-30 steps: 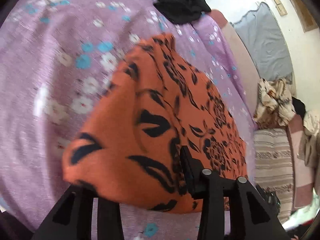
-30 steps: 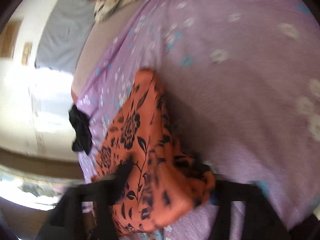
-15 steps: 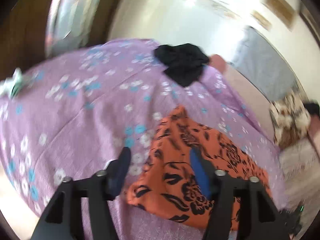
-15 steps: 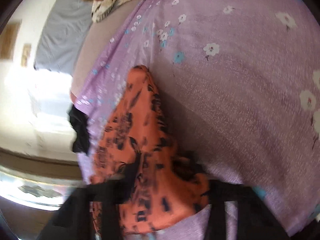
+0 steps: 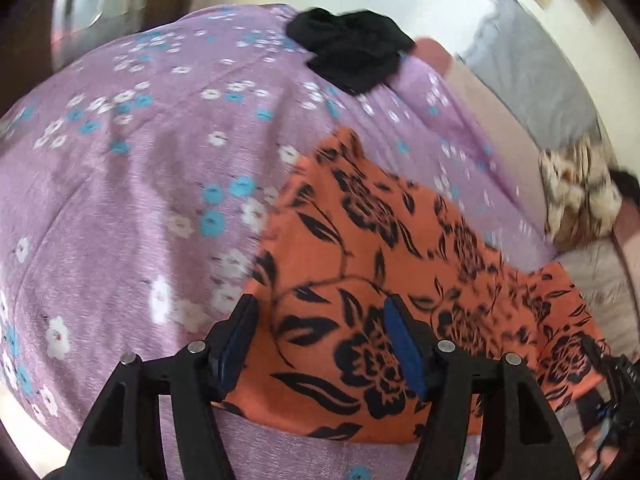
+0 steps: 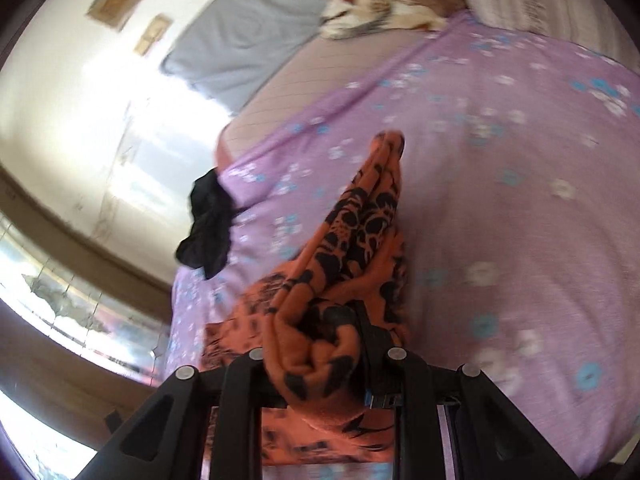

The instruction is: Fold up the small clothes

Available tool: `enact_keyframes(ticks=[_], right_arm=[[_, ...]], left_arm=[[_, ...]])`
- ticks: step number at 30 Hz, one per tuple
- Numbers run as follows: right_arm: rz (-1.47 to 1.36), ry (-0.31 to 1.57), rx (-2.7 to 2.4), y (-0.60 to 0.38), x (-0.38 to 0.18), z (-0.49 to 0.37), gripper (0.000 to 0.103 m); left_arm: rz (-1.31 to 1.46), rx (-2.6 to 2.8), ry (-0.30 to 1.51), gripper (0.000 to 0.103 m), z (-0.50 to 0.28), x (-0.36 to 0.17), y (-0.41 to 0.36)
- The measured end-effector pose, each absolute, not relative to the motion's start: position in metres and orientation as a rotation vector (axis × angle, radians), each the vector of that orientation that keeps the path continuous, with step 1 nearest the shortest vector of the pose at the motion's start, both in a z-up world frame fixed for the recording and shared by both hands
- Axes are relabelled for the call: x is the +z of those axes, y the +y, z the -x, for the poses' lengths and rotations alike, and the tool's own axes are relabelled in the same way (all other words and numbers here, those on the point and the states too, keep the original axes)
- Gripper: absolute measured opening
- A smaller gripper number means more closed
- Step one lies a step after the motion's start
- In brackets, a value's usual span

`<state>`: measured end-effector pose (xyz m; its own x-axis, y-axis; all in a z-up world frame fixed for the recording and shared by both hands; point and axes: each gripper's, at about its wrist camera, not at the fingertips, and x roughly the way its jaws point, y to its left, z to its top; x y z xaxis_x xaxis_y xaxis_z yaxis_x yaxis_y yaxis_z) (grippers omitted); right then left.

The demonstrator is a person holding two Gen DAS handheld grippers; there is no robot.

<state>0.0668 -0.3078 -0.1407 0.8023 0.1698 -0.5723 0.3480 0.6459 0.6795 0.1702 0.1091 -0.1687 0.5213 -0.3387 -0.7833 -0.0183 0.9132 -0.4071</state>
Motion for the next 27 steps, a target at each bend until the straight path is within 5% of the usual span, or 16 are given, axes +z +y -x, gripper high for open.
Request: enact_keyframes(ticks=[21,27], right_arm=[[-0.984,0.893,0.320,-0.070,-0.182,-0.199,0.025],[-1.037,0.985,0.396,-0.073,-0.219,-0.202,0.039]], left_arm=[[0.512,0.154,0.884,0.066,-0.165,-0.153,0.213],[0.524,0.088,0.883,0.066,-0.167,-0.151,0.208]])
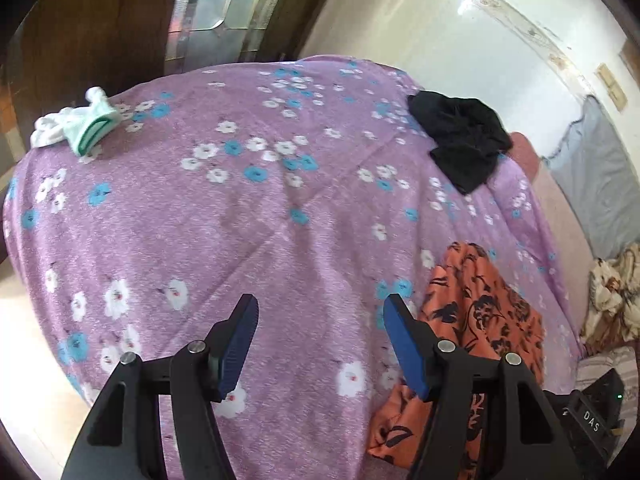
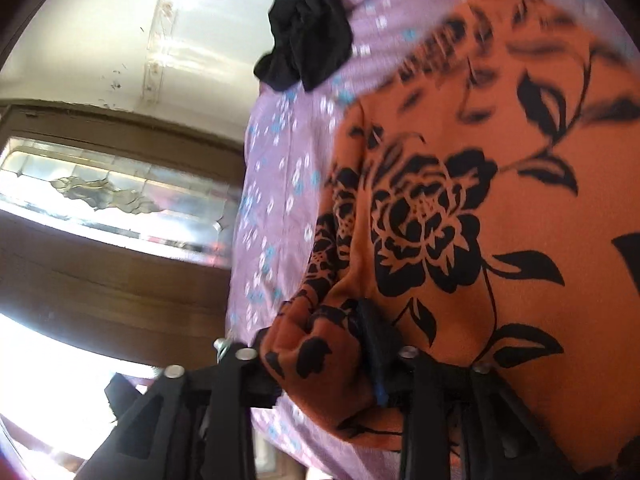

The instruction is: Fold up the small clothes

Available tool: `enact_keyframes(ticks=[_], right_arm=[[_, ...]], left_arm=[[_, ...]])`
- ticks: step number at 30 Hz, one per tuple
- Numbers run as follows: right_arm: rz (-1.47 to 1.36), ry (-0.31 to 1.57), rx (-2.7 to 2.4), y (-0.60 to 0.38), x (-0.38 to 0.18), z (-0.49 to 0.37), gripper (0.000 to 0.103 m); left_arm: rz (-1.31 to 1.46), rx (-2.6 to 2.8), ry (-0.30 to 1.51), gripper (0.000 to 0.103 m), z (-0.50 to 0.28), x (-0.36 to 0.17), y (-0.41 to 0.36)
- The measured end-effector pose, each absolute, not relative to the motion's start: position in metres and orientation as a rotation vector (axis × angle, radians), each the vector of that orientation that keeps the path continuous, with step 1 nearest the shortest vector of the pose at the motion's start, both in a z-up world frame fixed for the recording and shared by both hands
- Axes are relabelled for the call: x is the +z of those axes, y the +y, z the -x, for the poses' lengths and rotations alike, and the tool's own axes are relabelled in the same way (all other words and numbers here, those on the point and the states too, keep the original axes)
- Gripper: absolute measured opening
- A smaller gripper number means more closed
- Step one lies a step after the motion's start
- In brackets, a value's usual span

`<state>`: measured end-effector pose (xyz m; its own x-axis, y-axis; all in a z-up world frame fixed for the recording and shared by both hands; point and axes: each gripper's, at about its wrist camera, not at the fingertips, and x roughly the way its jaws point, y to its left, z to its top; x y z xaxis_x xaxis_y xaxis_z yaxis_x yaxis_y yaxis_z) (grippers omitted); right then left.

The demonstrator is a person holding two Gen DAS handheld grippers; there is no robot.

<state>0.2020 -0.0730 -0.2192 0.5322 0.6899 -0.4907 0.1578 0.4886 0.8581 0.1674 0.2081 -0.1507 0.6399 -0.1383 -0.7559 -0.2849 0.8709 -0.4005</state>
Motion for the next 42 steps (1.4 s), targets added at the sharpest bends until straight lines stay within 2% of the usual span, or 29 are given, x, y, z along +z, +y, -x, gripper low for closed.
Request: enact_keyframes(ticks=[1,2,3,5,10,11,13,14,15,18,19,20,21,23,26,28,30,33,35,36,42], right_arm=[[-1.072,0.981,0.421,-0.080,-0.220,-0.199,0.043],[-1.114,0.975,0.468,-0.086,-0.220,-0.197,0.061],[-1.166,0.962,0.532,-0.092,-0.218,-0.194,0.071],[-1.180,0.939,0.577,-0.104,-0.206,-0.185,0.076],[-1.025,0.849,0.547,-0.139,-0.172,-0.155,0.076],[-0.983,0.843,0.492,-0.149,-0.168,-0.150,0.075],[-0.933,0.821,0.418,-0.168,-0.167,-0.139,0.062],[-0.931,0.820,0.395,-0.175,-0.169,-0.136,0.048],[-0.931,0.827,0.372,-0.179,-0.173,-0.137,0.040],[-0.925,0.893,0.321,-0.189,-0.191,-0.137,0.036],[-0.920,0.908,0.317,-0.188,-0.196,-0.139,0.035],[-0.911,0.915,0.316,-0.187,-0.200,-0.138,0.033],[-0.903,0.912,0.319,-0.185,-0.203,-0.137,0.033],[-0.894,0.915,0.324,-0.183,-0.208,-0.135,0.033],[-0.907,0.928,0.322,-0.188,-0.219,-0.134,0.024],[-0.946,0.923,0.334,-0.192,-0.228,-0.134,0.021],[-0.943,0.919,0.334,-0.194,-0.235,-0.134,0.008],[-0.904,0.902,0.340,-0.194,-0.240,-0.130,0.001],[-0.902,0.894,0.343,-0.195,-0.241,-0.127,0.001],[-0.894,0.890,0.342,-0.195,-0.241,-0.126,0.001],[-0.877,0.899,0.332,-0.192,-0.238,-0.125,0.001]], left_arm=[[0.526,0.065,0.877,0.066,-0.168,-0.149,0.205],[0.525,0.041,0.870,0.066,-0.169,-0.148,0.202],[0.519,0.012,0.866,0.066,-0.170,-0.147,0.197],[0.506,-0.053,0.856,0.066,-0.171,-0.143,0.185],[0.479,-0.200,0.837,0.068,-0.168,-0.136,0.155],[0.463,-0.239,0.839,0.068,-0.167,-0.135,0.146],[0.419,-0.280,0.849,0.068,-0.167,-0.134,0.130],[0.388,-0.286,0.865,0.068,-0.168,-0.136,0.121],[0.372,-0.285,0.878,0.068,-0.169,-0.138,0.117],[0.344,-0.289,0.946,0.066,-0.173,-0.151,0.104],[0.336,-0.298,0.978,0.050,-0.173,-0.157,0.100],[0.338,-0.321,1.007,0.039,-0.174,-0.161,0.097],[0.345,-0.345,1.022,0.022,-0.173,-0.164,0.095],[0.316,-0.365,1.012,0.022,-0.170,-0.163,0.091],[0.271,-0.370,1.007,0.022,-0.170,-0.163,0.085],[0.287,-0.394,1.024,0.027,-0.172,-0.165,0.083],[0.321,-0.421,1.038,0.038,-0.174,-0.166,0.082],[0.355,-0.467,1.020,0.040,-0.173,-0.164,0.081],[0.322,-0.473,0.993,0.032,-0.170,-0.161,0.077],[0.304,-0.466,0.984,0.018,-0.170,-0.160,0.075],[0.243,-0.483,0.871,0.014,-0.151,-0.143,0.069]])
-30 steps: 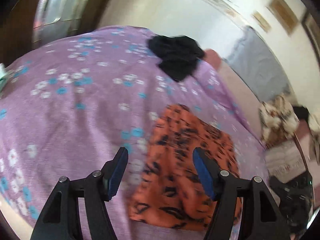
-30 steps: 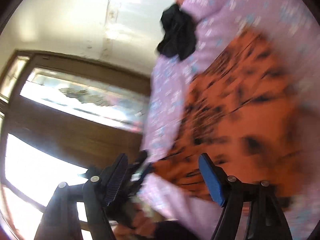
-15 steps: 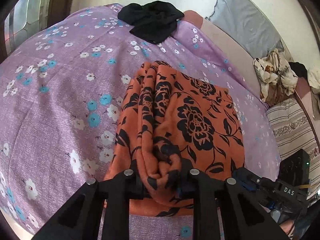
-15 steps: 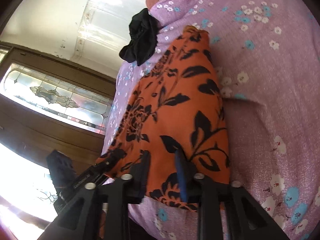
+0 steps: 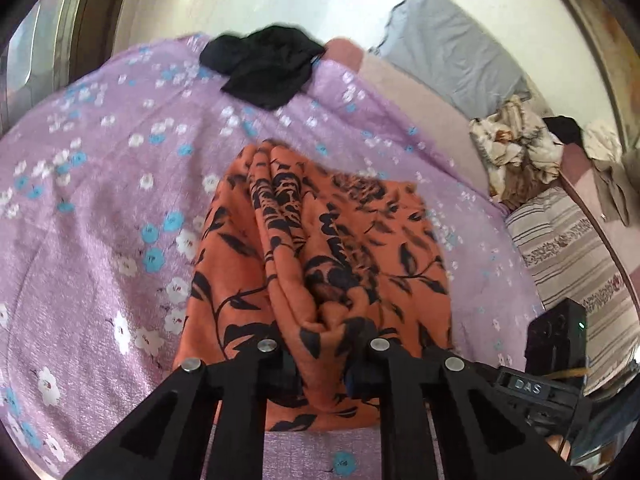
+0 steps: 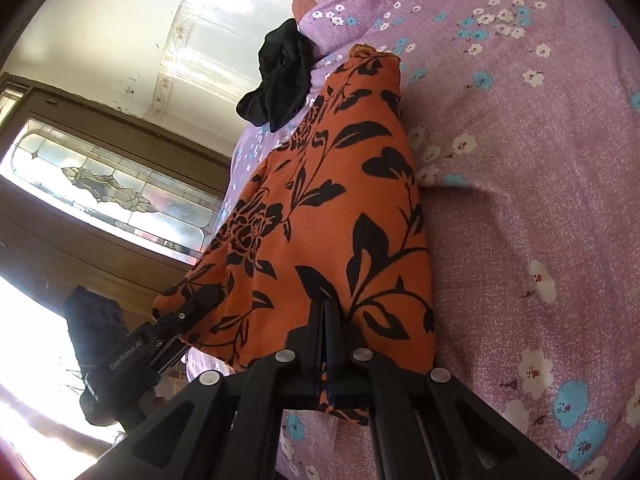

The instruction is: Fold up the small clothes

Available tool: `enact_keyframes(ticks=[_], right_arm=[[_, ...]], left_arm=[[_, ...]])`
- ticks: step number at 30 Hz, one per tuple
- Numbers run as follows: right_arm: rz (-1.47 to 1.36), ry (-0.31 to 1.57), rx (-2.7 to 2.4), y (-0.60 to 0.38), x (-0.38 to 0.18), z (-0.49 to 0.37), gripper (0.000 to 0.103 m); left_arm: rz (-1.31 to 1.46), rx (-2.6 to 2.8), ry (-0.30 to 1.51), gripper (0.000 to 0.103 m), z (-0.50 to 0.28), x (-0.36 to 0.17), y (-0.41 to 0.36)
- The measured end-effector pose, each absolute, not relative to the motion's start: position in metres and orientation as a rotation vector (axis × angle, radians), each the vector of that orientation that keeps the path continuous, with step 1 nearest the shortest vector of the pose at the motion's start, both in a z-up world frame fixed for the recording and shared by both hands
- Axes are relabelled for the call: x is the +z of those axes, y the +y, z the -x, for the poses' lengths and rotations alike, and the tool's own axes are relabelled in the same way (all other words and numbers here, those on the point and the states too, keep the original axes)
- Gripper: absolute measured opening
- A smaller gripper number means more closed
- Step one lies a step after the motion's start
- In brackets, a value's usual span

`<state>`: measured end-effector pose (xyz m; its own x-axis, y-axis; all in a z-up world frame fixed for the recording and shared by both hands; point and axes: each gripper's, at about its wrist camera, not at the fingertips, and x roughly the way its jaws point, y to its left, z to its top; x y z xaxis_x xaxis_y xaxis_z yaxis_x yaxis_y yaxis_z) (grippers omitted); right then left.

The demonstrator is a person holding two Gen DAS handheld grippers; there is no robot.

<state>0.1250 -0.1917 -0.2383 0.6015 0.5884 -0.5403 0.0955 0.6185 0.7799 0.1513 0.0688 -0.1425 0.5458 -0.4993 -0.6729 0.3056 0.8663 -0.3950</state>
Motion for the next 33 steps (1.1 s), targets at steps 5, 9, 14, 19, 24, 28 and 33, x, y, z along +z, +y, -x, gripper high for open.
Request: enact_keyframes(ticks=[5,9,14,19,24,28,33], right_arm=[[-0.849,0.955,0.366,-0.189,-0.238,-0.126,0.001],[-0.765,1.009,0.390,-0.179,-0.235,-0.130,0.001],[-0.778,1.022,0.375,-0.177,-0.235,-0.136,0.000],[-0.819,1.026,0.335,-0.179,-0.230,-0.134,0.001],[-0.751,0.931,0.288,-0.181,-0.186,-0.147,0.008],[-0.684,0.901,0.198,-0.183,-0.165,-0.181,0.008],[-0.652,0.888,0.087,-0.184,-0.172,-0.235,0.008]], left_arm=[[0.176,-0.435,0.871,0.014,-0.133,-0.145,0.072],[0.203,-0.334,1.015,0.018,-0.147,-0.181,0.084],[0.245,-0.308,0.964,0.029,-0.161,-0.174,0.089],[0.271,-0.256,0.960,0.037,-0.172,-0.170,0.089],[0.204,-0.226,0.853,0.046,-0.148,-0.142,0.094],[0.212,-0.179,0.824,0.062,-0.145,-0.138,0.104],[0.110,-0.125,0.974,0.065,-0.160,-0.171,0.091]])
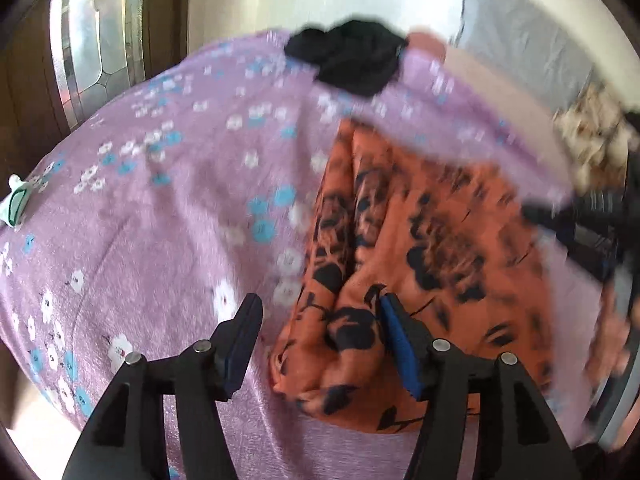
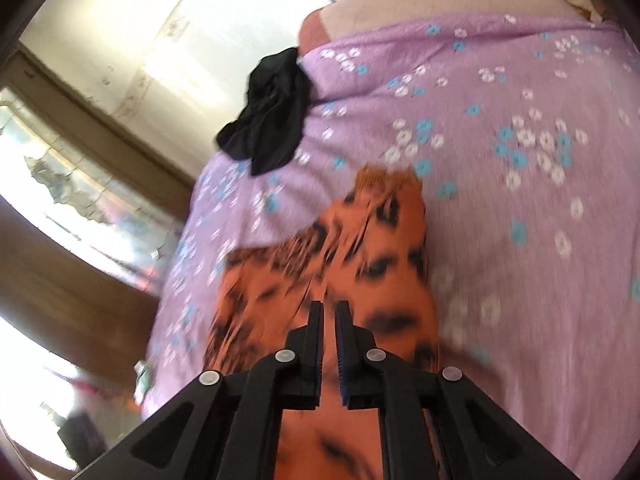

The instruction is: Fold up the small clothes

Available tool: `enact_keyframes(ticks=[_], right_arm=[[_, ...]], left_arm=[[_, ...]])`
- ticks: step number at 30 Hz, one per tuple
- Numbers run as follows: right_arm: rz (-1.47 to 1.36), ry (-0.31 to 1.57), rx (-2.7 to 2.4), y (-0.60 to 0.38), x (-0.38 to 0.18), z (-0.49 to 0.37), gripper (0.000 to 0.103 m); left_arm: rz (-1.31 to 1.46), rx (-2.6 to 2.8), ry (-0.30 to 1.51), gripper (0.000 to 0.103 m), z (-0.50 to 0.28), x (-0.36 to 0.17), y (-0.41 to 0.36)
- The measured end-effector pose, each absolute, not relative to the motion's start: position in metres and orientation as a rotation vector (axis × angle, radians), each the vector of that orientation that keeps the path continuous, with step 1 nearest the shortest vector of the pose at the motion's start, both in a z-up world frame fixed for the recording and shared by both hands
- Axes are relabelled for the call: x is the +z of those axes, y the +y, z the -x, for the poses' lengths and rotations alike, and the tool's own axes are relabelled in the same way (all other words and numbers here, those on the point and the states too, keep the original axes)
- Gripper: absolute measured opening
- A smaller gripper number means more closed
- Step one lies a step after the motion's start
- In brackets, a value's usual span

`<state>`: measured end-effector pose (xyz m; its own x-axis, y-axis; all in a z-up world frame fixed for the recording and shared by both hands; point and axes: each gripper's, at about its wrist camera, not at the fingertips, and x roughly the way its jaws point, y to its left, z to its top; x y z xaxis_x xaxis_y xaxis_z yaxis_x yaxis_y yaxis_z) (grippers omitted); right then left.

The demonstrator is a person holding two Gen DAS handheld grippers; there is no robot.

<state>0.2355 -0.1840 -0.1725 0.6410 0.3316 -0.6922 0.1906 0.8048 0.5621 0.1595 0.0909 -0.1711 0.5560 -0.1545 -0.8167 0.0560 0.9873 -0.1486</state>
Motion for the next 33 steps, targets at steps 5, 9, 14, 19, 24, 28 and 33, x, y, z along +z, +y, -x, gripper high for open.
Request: enact_keyframes(ticks=[5,9,14,19,24,28,33], right_arm=[[-0.656,0.997,-0.014,-0.187,-0.231,-0.277,0.006],[-0.631,1.004,-0.013,-0.182,-0.216,-0.282,0.009],[-0.612,0.957,0.164,-0.144,-0.186,-0.299,0.008],[-0.526,0.980,0.326,-0.083,-0.186,-0.316,0.008],[-0.495,1.043,0.333,-0.059,-0.220,-0.338,0.007],[-0.530,1.043,0.343,-0.066,-0.220,-0.342,0.007],[-0.520,1.042,0.305,-0.080,-0.201,-0.326,0.007]], left_arm=[[0.155,-0.103,0.997,0.084,-0.173,-0.180,0.095],[0.177,-0.095,1.009,0.088,-0.175,-0.181,0.100],[0.177,-0.090,1.014,0.089,-0.178,-0.183,0.098],[0.168,-0.095,1.010,0.091,-0.177,-0.185,0.098],[0.156,-0.089,1.004,0.091,-0.177,-0.186,0.097],[0.145,-0.081,0.999,0.093,-0.177,-0.186,0.095],[0.147,-0.079,1.000,0.094,-0.177,-0.186,0.096]])
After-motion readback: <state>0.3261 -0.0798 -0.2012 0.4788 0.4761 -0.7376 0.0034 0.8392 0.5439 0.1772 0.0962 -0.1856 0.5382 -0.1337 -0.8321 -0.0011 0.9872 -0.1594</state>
